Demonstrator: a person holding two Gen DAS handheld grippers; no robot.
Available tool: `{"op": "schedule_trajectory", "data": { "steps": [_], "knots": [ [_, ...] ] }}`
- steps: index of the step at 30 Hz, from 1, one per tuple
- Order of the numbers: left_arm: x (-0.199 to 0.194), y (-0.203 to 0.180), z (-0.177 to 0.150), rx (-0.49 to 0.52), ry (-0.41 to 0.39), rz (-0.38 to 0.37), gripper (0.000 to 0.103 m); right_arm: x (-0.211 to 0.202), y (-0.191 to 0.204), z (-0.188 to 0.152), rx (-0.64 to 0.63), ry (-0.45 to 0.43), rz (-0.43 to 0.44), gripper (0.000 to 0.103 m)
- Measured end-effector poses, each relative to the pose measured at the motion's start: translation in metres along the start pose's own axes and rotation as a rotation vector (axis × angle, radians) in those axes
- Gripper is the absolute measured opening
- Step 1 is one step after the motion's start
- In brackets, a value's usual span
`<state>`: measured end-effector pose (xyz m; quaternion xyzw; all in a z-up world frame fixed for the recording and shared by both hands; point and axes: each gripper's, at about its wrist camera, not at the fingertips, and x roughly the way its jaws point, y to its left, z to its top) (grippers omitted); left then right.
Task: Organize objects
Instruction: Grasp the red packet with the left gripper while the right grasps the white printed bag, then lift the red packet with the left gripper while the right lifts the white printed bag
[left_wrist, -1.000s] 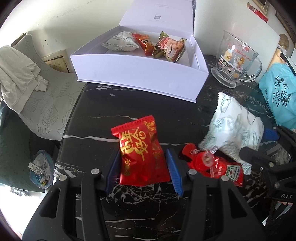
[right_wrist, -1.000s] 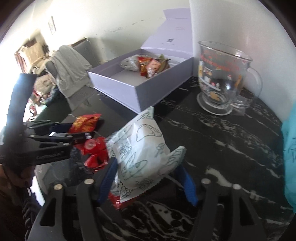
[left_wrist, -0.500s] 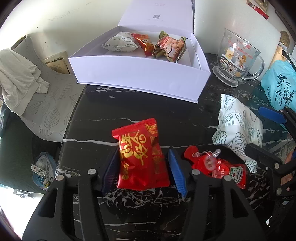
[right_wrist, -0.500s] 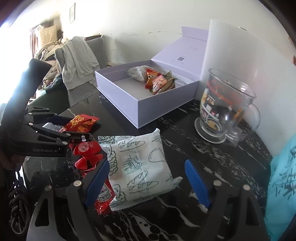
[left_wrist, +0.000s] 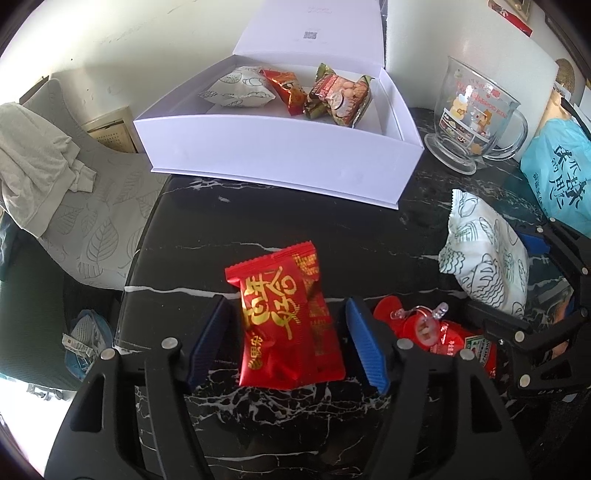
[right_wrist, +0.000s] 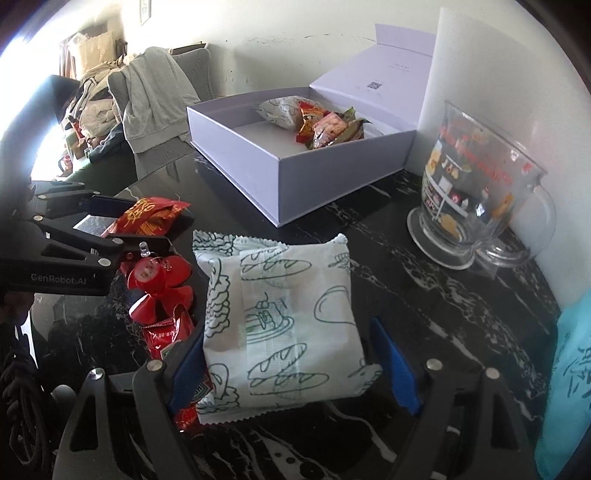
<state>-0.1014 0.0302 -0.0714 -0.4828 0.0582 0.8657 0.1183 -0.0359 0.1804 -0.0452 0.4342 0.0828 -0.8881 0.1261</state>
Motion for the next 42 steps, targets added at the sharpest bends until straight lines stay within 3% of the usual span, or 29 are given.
{"op": "schedule_trajectory", "data": {
  "steps": [3,5,6,13,42],
  "knots": [
    [0.000,-0.001,0.000,0.007,0.007,-0.002,0.064,-0.002,-0.001,-0.001,0.009,-0.009,0.026,0.071],
    [-0.003,-0.003,-0.001,0.015,0.011,-0.011,0.053,-0.003,-0.001,-0.001,0.015,-0.012,0.026,0.064],
    [-0.004,-0.003,-0.002,0.017,0.011,-0.013,0.043,-0.004,-0.001,-0.002,0.017,-0.016,0.020,0.062],
    [-0.008,-0.003,-0.005,0.014,0.019,-0.030,0.033,-0.008,-0.004,-0.003,0.044,-0.015,0.016,0.060],
    [-0.085,-0.032,-0.019,0.050,-0.107,-0.017,0.032,-0.091,0.013,-0.019,0.041,-0.121,-0.002,0.060]
  ]
}}
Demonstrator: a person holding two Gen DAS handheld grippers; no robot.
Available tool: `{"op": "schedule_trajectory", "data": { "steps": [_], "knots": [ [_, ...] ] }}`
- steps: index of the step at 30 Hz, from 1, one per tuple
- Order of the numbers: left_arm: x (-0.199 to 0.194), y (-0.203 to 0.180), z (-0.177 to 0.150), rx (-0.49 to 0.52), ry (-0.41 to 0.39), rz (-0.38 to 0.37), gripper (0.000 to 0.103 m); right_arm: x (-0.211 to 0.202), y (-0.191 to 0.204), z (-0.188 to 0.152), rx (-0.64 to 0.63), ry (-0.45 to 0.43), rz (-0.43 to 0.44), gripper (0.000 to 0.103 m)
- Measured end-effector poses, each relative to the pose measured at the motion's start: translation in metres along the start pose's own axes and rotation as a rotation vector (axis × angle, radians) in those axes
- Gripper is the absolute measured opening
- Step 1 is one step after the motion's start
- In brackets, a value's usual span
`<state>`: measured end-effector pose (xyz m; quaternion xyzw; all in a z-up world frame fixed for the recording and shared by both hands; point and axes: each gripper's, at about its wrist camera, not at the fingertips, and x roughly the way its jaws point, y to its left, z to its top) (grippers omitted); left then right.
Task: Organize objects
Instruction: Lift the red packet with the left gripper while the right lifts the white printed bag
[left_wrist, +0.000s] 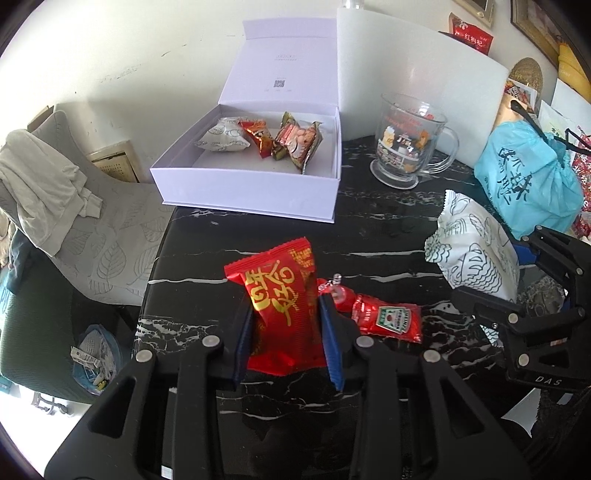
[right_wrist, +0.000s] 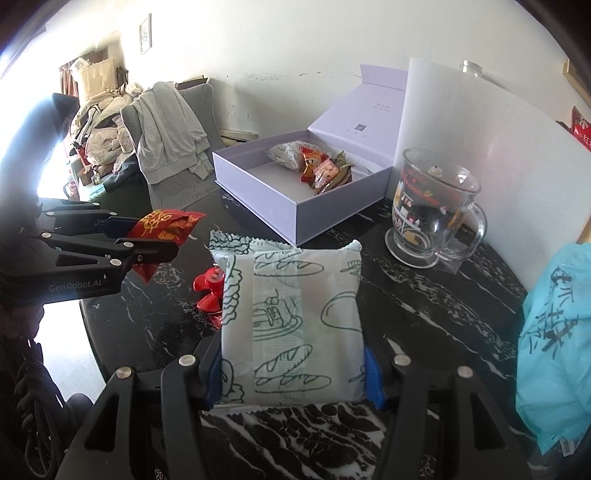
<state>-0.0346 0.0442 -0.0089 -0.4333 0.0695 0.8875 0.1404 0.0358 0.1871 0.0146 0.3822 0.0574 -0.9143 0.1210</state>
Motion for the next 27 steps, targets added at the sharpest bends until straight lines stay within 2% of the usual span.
{"op": "schedule_trajectory", "data": {
  "steps": [11,27],
  "knots": [
    [-0.013,-0.011,0.003,0.024,-0.027,-0.023,0.032,-0.024,0.006,-0.003,0.002,-0.028,-0.014,0.060],
    [-0.006,-0.002,0.056,0.058,-0.061,-0.043,0.032,-0.013,-0.016,0.039,0.002,-0.047,-0.047,0.060]
  ]
}}
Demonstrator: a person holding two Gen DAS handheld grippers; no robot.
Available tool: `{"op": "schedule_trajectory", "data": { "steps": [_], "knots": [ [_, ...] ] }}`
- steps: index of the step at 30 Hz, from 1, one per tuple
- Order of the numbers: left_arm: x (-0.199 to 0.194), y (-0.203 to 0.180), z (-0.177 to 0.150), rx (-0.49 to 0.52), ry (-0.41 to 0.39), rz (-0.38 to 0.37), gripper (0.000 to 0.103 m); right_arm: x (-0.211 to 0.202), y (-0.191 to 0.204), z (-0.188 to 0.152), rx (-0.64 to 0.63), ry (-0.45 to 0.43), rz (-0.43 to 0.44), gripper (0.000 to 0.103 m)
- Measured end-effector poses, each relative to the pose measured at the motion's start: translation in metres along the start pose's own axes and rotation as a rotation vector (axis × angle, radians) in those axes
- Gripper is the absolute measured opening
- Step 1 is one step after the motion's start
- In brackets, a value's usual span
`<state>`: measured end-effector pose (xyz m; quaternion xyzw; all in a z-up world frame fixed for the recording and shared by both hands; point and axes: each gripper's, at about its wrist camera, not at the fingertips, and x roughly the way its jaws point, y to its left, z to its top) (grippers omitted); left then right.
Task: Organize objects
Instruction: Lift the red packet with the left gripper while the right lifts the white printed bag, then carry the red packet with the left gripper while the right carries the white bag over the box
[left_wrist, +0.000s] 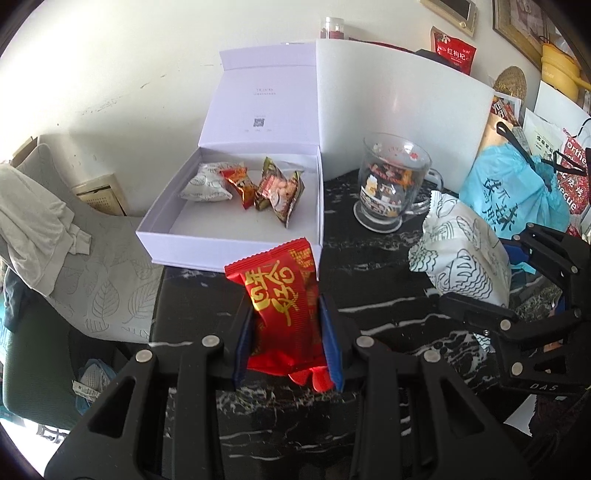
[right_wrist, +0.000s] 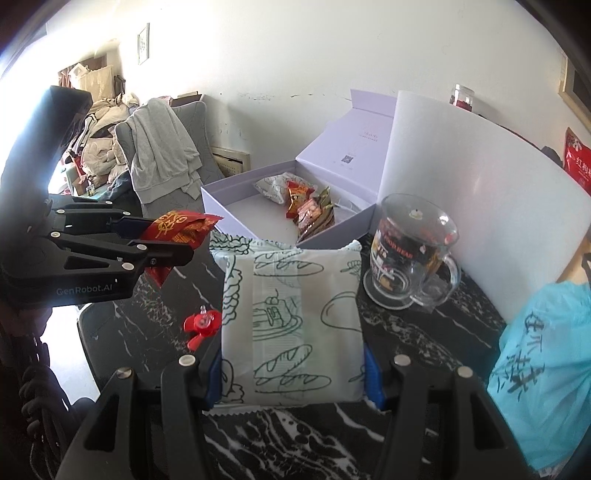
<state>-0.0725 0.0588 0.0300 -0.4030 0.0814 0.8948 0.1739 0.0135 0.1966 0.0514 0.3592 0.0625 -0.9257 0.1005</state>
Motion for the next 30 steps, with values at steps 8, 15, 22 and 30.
{"op": "schedule_trajectory", "data": {
  "steps": [8,15,22,30],
  "knots": [
    [0.005,0.013,0.031,0.011,-0.034,0.016,0.032,0.012,-0.006,0.029,-0.026,-0.016,-0.003,0.060],
    [0.006,0.023,0.060,0.017,-0.078,0.009,0.032,0.018,-0.014,0.058,-0.043,-0.043,-0.006,0.060],
    [0.011,0.032,0.087,0.030,-0.115,0.014,0.032,0.024,-0.018,0.087,-0.074,-0.066,0.004,0.060],
    [0.025,0.049,0.117,0.024,-0.135,0.029,0.032,0.044,-0.032,0.124,-0.079,-0.093,0.025,0.060]
  ]
}}
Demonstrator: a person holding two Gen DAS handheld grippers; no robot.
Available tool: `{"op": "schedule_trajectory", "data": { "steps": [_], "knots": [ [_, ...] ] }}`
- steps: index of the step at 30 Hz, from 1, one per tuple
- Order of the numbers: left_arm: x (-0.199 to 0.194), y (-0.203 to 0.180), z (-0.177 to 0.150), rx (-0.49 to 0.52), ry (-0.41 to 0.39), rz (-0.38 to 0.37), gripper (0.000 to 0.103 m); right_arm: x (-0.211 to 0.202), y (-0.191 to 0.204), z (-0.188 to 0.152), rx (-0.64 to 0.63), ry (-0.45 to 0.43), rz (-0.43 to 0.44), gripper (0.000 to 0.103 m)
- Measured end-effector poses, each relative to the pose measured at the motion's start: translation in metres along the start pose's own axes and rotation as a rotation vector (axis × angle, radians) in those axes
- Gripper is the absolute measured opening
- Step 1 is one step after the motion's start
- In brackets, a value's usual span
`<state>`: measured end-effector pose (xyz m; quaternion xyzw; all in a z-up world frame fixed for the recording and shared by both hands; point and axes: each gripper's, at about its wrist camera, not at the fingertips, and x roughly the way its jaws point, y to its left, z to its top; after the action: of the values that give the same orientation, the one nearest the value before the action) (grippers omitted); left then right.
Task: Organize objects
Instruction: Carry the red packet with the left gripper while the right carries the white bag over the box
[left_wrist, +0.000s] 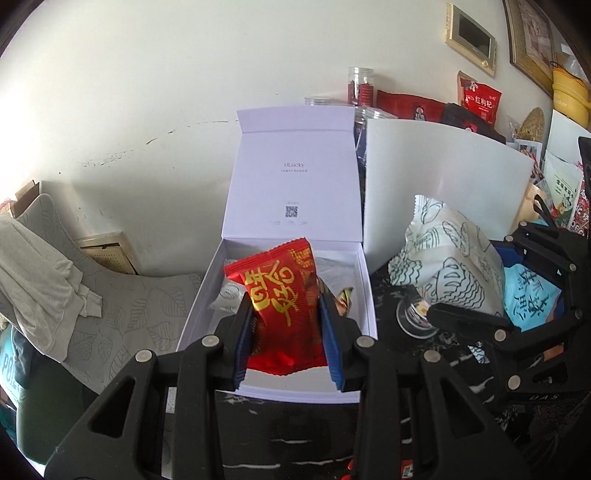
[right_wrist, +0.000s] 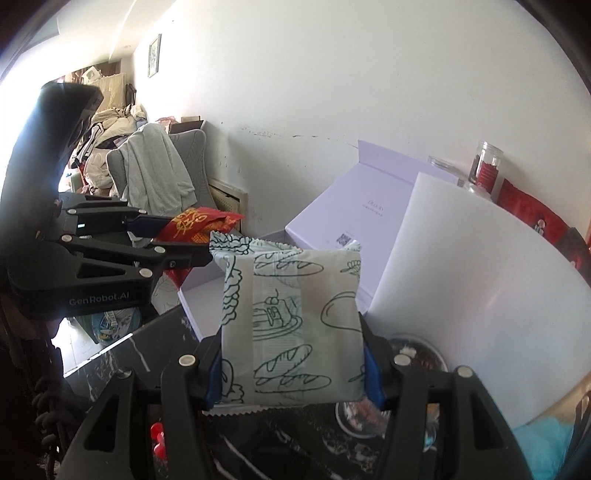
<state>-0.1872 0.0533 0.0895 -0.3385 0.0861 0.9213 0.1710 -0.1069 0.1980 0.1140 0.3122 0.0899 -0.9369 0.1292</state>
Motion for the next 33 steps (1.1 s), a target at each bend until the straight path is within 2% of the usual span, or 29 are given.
{"op": "schedule_trajectory", "data": {
  "steps": [10,17,21,26,33],
  "knots": [
    [0.030,0.018,0.037,0.009,-0.032,0.023,0.032,0.034,-0.015,0.037,-0.001,-0.042,0.004,0.060],
    [0.060,0.041,0.053,-0.052,-0.039,0.035,0.032,0.058,-0.026,0.058,0.025,-0.068,0.021,0.060],
    [0.085,0.055,0.050,-0.076,0.014,0.045,0.032,0.075,-0.030,0.063,0.045,-0.072,-0.003,0.060],
    [0.113,0.065,0.039,-0.114,0.106,0.096,0.032,0.104,-0.025,0.057,0.026,0.009,-0.003,0.060],
    [0.136,0.058,0.030,-0.092,0.167,0.077,0.032,0.138,-0.022,0.048,0.045,0.102,0.003,0.060]
  ]
}}
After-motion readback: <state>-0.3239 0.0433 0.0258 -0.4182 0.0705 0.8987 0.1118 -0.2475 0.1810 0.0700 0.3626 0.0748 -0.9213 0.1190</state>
